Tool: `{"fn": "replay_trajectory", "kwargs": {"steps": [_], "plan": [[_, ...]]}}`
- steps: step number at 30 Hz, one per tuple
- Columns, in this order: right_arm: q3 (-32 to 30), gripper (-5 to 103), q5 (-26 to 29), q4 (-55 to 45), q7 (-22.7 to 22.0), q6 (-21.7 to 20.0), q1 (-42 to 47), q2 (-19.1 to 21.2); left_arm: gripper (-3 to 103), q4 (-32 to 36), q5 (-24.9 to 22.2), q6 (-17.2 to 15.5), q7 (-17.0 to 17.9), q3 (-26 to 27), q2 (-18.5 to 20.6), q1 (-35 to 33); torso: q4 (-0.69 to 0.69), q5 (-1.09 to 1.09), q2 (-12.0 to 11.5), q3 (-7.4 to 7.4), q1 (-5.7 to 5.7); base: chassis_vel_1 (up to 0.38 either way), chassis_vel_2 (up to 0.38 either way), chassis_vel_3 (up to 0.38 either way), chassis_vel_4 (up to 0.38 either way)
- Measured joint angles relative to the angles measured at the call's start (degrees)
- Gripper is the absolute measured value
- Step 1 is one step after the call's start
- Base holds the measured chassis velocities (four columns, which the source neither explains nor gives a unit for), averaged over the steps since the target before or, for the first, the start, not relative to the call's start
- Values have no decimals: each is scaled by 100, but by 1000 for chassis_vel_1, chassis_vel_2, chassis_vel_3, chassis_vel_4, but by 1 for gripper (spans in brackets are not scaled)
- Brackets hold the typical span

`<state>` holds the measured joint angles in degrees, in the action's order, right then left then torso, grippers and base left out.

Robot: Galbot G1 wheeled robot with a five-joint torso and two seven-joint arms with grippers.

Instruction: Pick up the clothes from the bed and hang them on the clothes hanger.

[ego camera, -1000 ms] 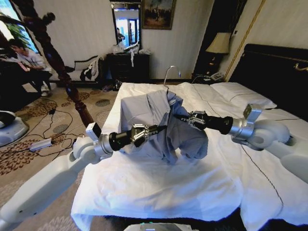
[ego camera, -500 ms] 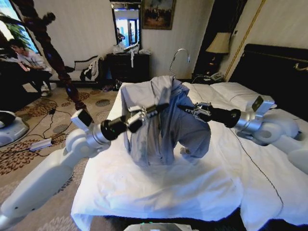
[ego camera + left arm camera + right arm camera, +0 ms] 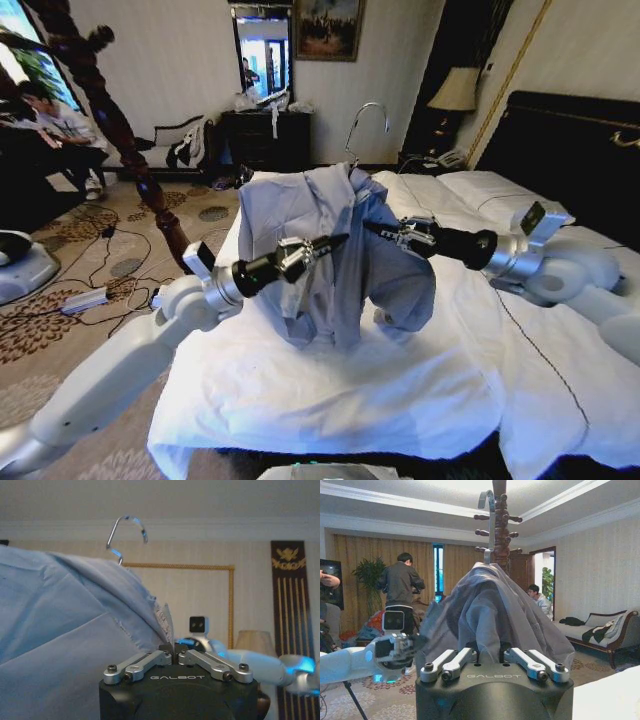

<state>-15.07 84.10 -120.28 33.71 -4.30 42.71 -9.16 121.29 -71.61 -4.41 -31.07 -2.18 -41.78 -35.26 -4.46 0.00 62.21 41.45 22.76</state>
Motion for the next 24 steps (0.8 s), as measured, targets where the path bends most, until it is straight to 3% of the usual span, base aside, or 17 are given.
{"fn": "replay_trajectory", "kwargs": {"steps": [3,5,8,9,12,13,15,17,18,19,21,22,24], "plan": [[0,16,1,-12,49,0,7,6,15,64,46,-21,69,81,55,-66,0,0,0,0,0,0,0,0,0],[1,16,2,-12,85,0,9,7,15,82,70,-5,67,126,78,-85,0,0,0,0,0,0,0,0,0],[0,16,100,9,167,0,12,9,31,85,157,209,-172,317,218,-159,0,0,0,0,0,0,0,0,0],[0,16,100,9,167,0,12,9,31,85,157,209,-172,317,218,-159,0,0,0,0,0,0,0,0,0],[7,16,352,30,143,1,9,-28,42,-122,411,404,-858,528,375,-179,0,0,0,0,0,0,0,0,0],[7,16,352,30,143,1,9,-28,42,-122,411,404,-858,528,375,-179,0,0,0,0,0,0,0,0,0],[17,16,453,77,132,6,24,-79,52,-327,679,539,-1505,669,480,-170,0,-1,0,0,0,0,0,0,0],[19,16,572,92,98,19,54,-132,64,-458,942,633,-1933,767,561,-167,0,0,0,0,0,0,0,0,0],[19,16,572,92,98,19,54,-132,64,-458,942,633,-1933,767,561,-167,0,0,0,0,0,0,0,0,0],[19,16,635,100,75,36,68,-174,69,-523,1088,683,-2151,832,602,-162,0,0,0,0,0,0,0,0,0],[19,16,658,117,69,51,81,-225,80,-580,1200,737,-2227,926,622,-135,0,0,0,0,0,0,0,0,0],[19,16,658,117,69,51,81,-225,80,-580,1200,737,-2227,926,622,-135,0,0,0,0,0,0,0,0,0],[19,16,655,120,73,59,91,-266,85,-590,1093,766,-1986,1043,604,-95,0,0,0,0,0,0,0,0,0]]}}
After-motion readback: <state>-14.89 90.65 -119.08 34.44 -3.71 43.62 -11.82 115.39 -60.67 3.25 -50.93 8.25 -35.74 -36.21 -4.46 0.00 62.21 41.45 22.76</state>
